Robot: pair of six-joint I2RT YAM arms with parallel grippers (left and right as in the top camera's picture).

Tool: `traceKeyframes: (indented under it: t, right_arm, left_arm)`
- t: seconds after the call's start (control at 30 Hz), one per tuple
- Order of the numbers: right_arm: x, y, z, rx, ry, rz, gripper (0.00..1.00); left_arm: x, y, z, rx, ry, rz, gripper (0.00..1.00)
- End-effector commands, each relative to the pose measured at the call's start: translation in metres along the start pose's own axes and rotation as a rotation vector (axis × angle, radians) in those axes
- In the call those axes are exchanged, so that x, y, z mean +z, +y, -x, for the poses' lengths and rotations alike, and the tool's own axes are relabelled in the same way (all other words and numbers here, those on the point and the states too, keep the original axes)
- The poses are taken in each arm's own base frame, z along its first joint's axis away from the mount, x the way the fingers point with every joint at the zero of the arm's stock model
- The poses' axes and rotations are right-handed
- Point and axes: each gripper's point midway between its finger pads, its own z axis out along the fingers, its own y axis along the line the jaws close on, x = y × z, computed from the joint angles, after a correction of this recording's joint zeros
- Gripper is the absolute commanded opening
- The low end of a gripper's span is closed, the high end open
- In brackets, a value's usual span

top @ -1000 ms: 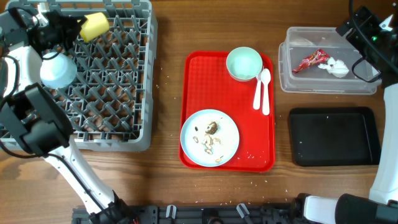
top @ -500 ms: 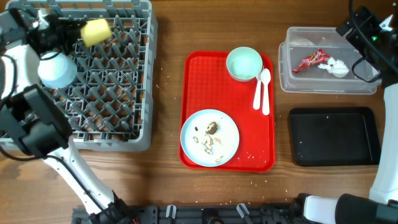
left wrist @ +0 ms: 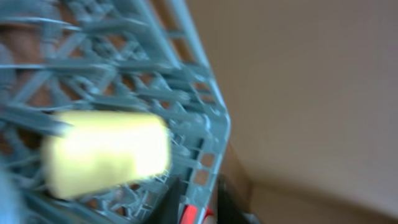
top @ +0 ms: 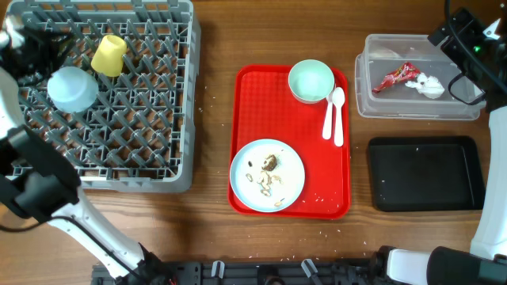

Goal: Sort waste into correct bins and load items into the dishwasher rack
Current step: 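Place the yellow cup upside down in the dish rack with left gripper, then return the left gripper to the tray and grasp the green bowl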

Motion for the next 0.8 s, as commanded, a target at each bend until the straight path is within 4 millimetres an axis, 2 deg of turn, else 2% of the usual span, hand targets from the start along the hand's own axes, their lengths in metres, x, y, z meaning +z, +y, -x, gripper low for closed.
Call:
traceKeyframes:
  t: [0.0,0.03,0.07,0.13,0.2,0.3,0.43,0.53,0.73,0.77]
  right_arm:
    - [-0.003,-0.003,0.004,0.009,-0.017,-0.012,1.00]
    - [-0.003,-0.003,0.004,0.009,-0.017,-0.012,1.00]
    - [-0.003,-0.003,0.004,0.009,-0.017,-0.012,1.00]
    - [-0.003,-0.003,0.004,0.009,-0.017,-0.012,1.00]
    - [-0.003,-0.003,0.004,0.009,-0.017,-0.012,1.00]
    - [-0.003,-0.003,0.004,0.009,-0.017,-0.012,1.00]
    - [-0.003,-0.003,0.004,0.009,-0.017,-0.012,1.00]
    - [-0.003,-0.003,0.004,0.009,-0.017,-0.012,1.00]
    - [-0.003,-0.003,0.004,0.009,-0.017,-0.012,1.00]
    - [-0.003,-0.003,0.004,0.009,-0.017,-0.012,1.00]
  left_arm:
    - [0.040,-0.059,-0.049,0.285,0.039,0.059,0.04]
    - [0.068,-0.045,-0.055,0.375,-0.021,0.246,0.04]
    - [0.081,-0.031,-0.055,0.424,-0.102,0.430,0.04]
    - [0.089,-0.024,-0.053,0.534,-0.231,0.659,0.04]
    - [0.084,-0.029,-0.043,0.616,-0.418,0.855,0.04]
    - [0.090,-0.023,-0.042,0.626,-0.442,0.887,0.04]
    - [0.085,0.017,-0.030,0.580,-0.406,0.961,0.04]
    - [0.076,0.035,-0.025,0.540,-0.365,0.972,0.04]
    - [0.063,0.053,-0.030,0.485,-0.314,1.019,0.04]
    - [0.056,0.054,-0.032,0.416,-0.335,1.021,0.04]
